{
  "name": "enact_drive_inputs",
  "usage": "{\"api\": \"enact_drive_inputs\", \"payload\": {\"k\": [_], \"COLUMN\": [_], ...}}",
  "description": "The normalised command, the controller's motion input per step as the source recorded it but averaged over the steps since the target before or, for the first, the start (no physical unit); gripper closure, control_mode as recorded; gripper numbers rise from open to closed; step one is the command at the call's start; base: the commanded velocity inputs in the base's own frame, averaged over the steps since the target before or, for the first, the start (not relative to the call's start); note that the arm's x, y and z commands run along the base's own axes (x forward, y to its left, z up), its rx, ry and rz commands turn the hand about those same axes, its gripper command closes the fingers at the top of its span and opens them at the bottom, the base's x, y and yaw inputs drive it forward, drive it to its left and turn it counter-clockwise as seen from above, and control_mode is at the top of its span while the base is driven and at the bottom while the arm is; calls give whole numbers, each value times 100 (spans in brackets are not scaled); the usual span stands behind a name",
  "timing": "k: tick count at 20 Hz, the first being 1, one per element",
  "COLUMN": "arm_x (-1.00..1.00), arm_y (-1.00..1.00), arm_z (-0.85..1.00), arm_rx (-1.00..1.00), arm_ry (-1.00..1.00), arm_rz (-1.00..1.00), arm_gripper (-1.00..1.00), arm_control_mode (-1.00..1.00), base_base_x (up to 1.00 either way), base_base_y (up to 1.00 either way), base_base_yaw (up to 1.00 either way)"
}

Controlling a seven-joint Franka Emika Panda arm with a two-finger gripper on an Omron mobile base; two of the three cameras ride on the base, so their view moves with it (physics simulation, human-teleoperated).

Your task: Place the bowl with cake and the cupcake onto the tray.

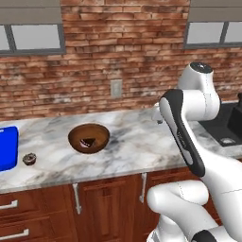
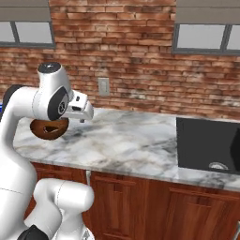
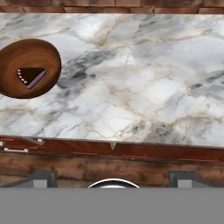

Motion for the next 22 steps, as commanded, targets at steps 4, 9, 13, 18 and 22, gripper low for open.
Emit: {"api": "enact_drive_inputs", "payload": {"k": [4,9,13,18,22], "arm_x": [0,0,0,0,0], "arm_y": [0,0,0,0,0], "arm_z": [0,0,0,0,0], "arm_rx": [0,0,0,0,0], "arm_ry": [0,0,0,0,0], "arm_rz": [0,0,0,0,0], "arm_gripper": [-100,-100,-100,-100,-100], "arm_control_mode": [100,100,100,100,100], "base_base_x": [0,0,0,0,0], "base_base_y": [81,81,79,72,63], "base_base_yaw": [0,0,0,0,0]}}
